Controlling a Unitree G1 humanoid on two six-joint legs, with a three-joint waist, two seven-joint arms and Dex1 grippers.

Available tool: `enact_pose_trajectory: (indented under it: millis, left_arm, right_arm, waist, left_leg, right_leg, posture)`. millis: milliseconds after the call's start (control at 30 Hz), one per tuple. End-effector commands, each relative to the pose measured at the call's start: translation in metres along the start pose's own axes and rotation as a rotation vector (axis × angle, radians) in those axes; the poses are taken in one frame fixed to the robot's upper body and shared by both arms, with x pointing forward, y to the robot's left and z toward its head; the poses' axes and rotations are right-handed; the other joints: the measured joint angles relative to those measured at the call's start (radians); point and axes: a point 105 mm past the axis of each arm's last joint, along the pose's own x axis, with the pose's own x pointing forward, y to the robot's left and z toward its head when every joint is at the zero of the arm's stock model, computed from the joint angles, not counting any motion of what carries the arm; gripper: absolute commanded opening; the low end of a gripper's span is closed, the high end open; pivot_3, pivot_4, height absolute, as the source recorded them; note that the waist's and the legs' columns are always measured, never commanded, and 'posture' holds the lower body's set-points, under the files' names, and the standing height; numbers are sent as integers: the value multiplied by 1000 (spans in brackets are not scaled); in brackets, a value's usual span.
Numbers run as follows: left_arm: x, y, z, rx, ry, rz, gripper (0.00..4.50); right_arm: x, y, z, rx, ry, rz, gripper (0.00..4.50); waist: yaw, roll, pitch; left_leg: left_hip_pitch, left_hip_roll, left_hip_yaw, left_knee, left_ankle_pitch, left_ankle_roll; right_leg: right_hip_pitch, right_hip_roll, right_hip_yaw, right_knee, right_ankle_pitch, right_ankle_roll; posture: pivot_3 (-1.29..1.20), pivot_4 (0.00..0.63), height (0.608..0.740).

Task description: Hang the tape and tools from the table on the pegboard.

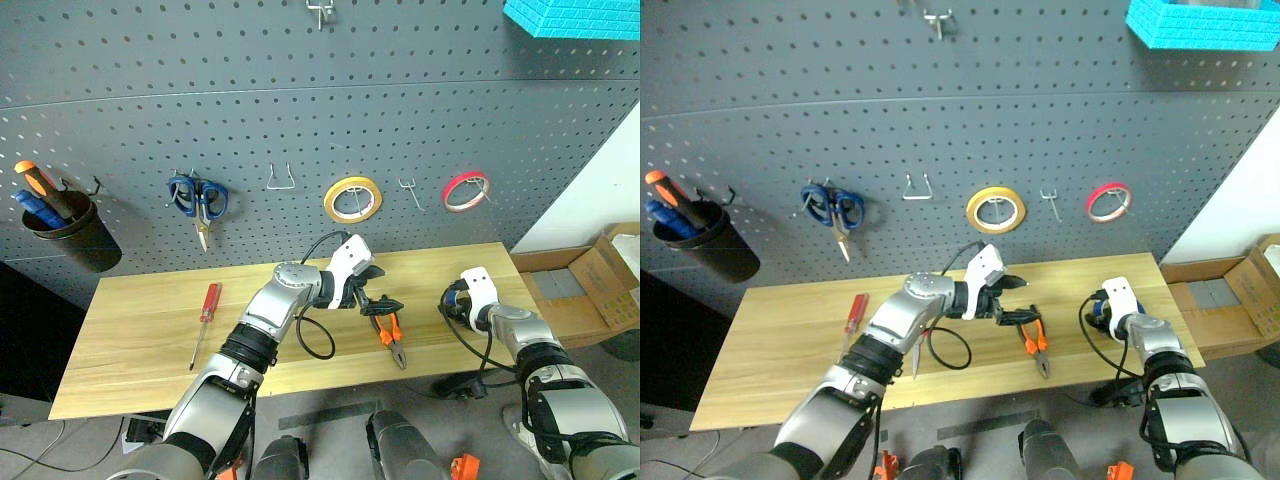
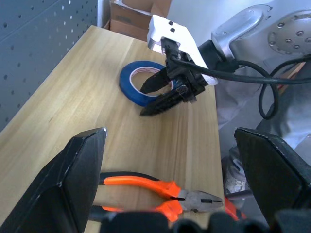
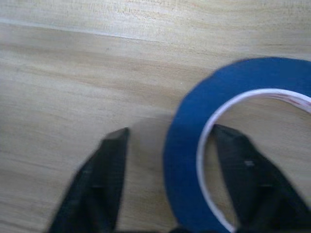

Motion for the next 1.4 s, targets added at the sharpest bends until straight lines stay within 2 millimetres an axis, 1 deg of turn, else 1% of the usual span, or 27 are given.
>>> enact_pose_trajectory:
  millis: [33, 100, 167, 200, 267, 300, 333, 367, 433, 500, 533, 633, 733, 800, 833, 867, 933, 967, 1033, 1100, 1133, 1233, 1267, 1400]
  left_arm:
    - [-3, -3, 15, 33, -48, -23, 4500]
    - [-3, -4, 17, 36, -54, -31, 4500]
    - [-2, -4, 18, 37, -55, -33, 4500]
    - [1, -4, 19, 41, -55, -32, 4500]
    - [-1, -6, 22, 62, -67, -35, 4500]
    - [0, -8, 23, 69, -75, -34, 4500]
    - [0, -10, 24, 72, -80, -34, 4500]
    - [-3, -15, 28, 60, -106, -36, 4500]
    - [-16, -26, 32, 12, -162, -33, 4500]
    - [-28, -35, 30, -37, -188, -12, 4500]
    - [-32, -38, 29, -60, -193, 4, 4500]
    - [-53, -44, 19, -145, -205, 82, 4500]
    - [-68, -49, 15, -229, -232, 160, 4500]
    - [-90, -43, 10, -306, -274, 261, 4500]
    - [-96, -40, 9, -331, -289, 300, 4500]
    - [-99, -37, 9, -345, -296, 327, 4500]
    - [-101, -29, 7, -344, -297, 371, 4500]
    - [-100, -25, 8, -339, -299, 385, 4500]
    - [-100, -18, 10, -331, -311, 408, 4500]
    - [-99, -10, 13, -320, -322, 426, 4500]
    - [-99, -7, 14, -312, -325, 432, 4500]
    - [-98, -3, 18, -298, -339, 440, 4500]
    - [-98, -3, 19, -295, -343, 442, 4500]
    - [-99, -2, 20, -292, -355, 456, 4500]
  right_arm:
    - [1, 0, -17, 26, 60, -6, 1091]
    - [0, -4, -16, 9, 54, -23, 438]
    - [-1, -7, -15, -5, 49, -31, 379]
    - [-2, -10, -15, -10, 47, -38, 379]
    - [-5, -13, -4, -98, -9, -53, 379]
    - [-9, -15, 1, -114, -38, -66, 379]
    - [-11, -16, 3, -120, -57, -74, 379]
    - [-18, -13, 13, -159, -119, -90, 379]
    - [-38, 5, 35, -259, -267, -135, 379]
    - [-61, 24, 48, -312, -380, -170, 379]
    - [-70, 31, 52, -338, -420, -185, 379]
    - [-96, 67, 64, -442, -556, -172, 379]
    - [-109, 95, 71, -526, -657, -128, 379]
    - [-108, 129, 84, -617, -760, -38, 379]
    - [-106, 138, 90, -625, -799, 0, 379]
    - [-103, 142, 96, -631, -824, 25, 379]
    - [-96, 145, 113, -650, -866, 58, 379]
    - [-92, 145, 121, -663, -884, 69, 379]
    - [-86, 145, 137, -691, -914, 90, 379]
    - [-80, 142, 152, -708, -929, 110, 379]
    - [-75, 138, 158, -686, -913, 120, 379]
    - [-59, 124, 165, -648, -839, 160, 379]
    - [-57, 121, 167, -635, -820, 182, 379]
    - [-46, 114, 168, -551, -734, 267, 379]
  waist:
    - [0, 0, 0]
    - [0, 0, 0]
    - [0, 0, 0]
    - [0, 0, -1]
    - [-3, 1, -2]
    - [-3, 1, -2]
    - [-3, 2, -4]
    - [-3, 4, -6]
    - [-5, 16, -22]
    - [-12, 24, -32]
    - [-19, 26, -35]
    - [-37, 27, -49]
    - [-49, 23, -68]
    - [-61, 17, -76]
    - [-68, 12, -79]
    - [-80, 10, -81]
    - [-97, 4, -84]
    - [-102, 2, -86]
    - [-108, -6, -92]
    - [-109, -9, -100]
    - [-109, -8, -102]
    - [-102, -8, -106]
    - [-98, -7, -107]
    - [-86, -5, -109]
  left_leg:
    - [0, 0, 0, 0, 0, 0]
    - [0, 0, 0, 0, 0, 0]
    - [0, 0, 0, 0, 0, 0]
    - [0, 0, 0, 1, 0, 0]
    - [0, 0, 1, 1, 0, 0]
    - [0, 0, 1, 1, 0, 0]
    - [0, 0, 1, 1, 0, 0]
    - [-2, 0, 1, 1, 0, 0]
    - [-7, 0, 0, 1, 0, -2]
    - [-18, 0, 0, 4, -1, -8]
    - [-20, 0, 1, 4, -1, -9]
    - [-19, -2, 2, 6, -2, -7]
    - [-15, 0, 1, 15, -3, -6]
    - [-12, -1, 2, 18, -3, -6]
    - [-7, -1, 3, 18, -2, -6]
    - [2, 0, 4, 18, -2, -6]
    - [15, 0, 5, 19, -2, -6]
    - [19, -1, 5, 19, -2, -6]
    - [22, -2, 4, 19, -2, -6]
    - [21, -2, 4, 19, -1, -7]
    - [22, -1, 4, 19, -1, -7]
    - [18, -1, 3, 17, -2, -7]
    - [16, -1, 2, 15, -2, -7]
    - [10, 1, -4, 15, -6, -6]
  right_leg:
    - [0, 0, 0, 0, 0, 0]
    - [0, 0, 0, 0, 0, 0]
    - [0, 0, 0, 0, 0, 0]
    - [0, 0, 0, 0, 0, 0]
    - [0, 0, 1, 0, 0, 0]
    - [0, 0, 1, 1, 0, 0]
    - [-1, 0, 1, 1, 0, 0]
    - [-2, -1, 1, 1, 0, 0]
    - [-8, -1, 1, 3, -1, 1]
    - [-22, -4, 2, 16, -4, 4]
    - [-25, -7, 4, 17, -4, 4]
    - [-25, -7, 5, 16, -4, 4]
    - [-19, -1, 4, 18, -5, 5]
    - [-14, 0, 4, 16, -6, 10]
    - [-9, 0, 4, 16, -5, 10]
    - [0, 0, 5, 15, -5, 10]
    - [14, 1, 4, 12, -7, 5]
    - [19, 0, 4, 11, -8, 4]
    - [24, 0, 4, 10, -8, 4]
    - [23, 1, 4, 11, -7, 4]
    - [23, 1, 4, 13, -5, 8]
    - [19, 3, 3, 13, -6, 6]
    - [16, 3, 3, 14, -4, 2]
    - [10, 4, 0, 15, -7, -1]
  posture:
    - [-90, 203, 740]
    - [-93, 197, 740]
    - [-96, 194, 740]
    - [-118, 174, 740]
    - [-140, 160, 740]
    - [-159, 142, 740]
    - [-159, 142, 740]
    - [-178, 111, 740]
    - [-193, 100, 740]
    - [-214, 83, 740]
    - [-225, 73, 740]
    - [-241, 56, 740]
    - [-250, 38, 740]
    - [-243, 30, 740]
    - [-230, 25, 740]
    - [-224, 21, 740]
    - [-204, 15, 740]
    - [-194, 9, 740]
    - [-185, 5, 740]
    - [-163, 4, 740]
    - [-157, 4, 740]
    - [-138, 3, 740]
    - [-136, 4, 740]
    - [-123, 6, 740]
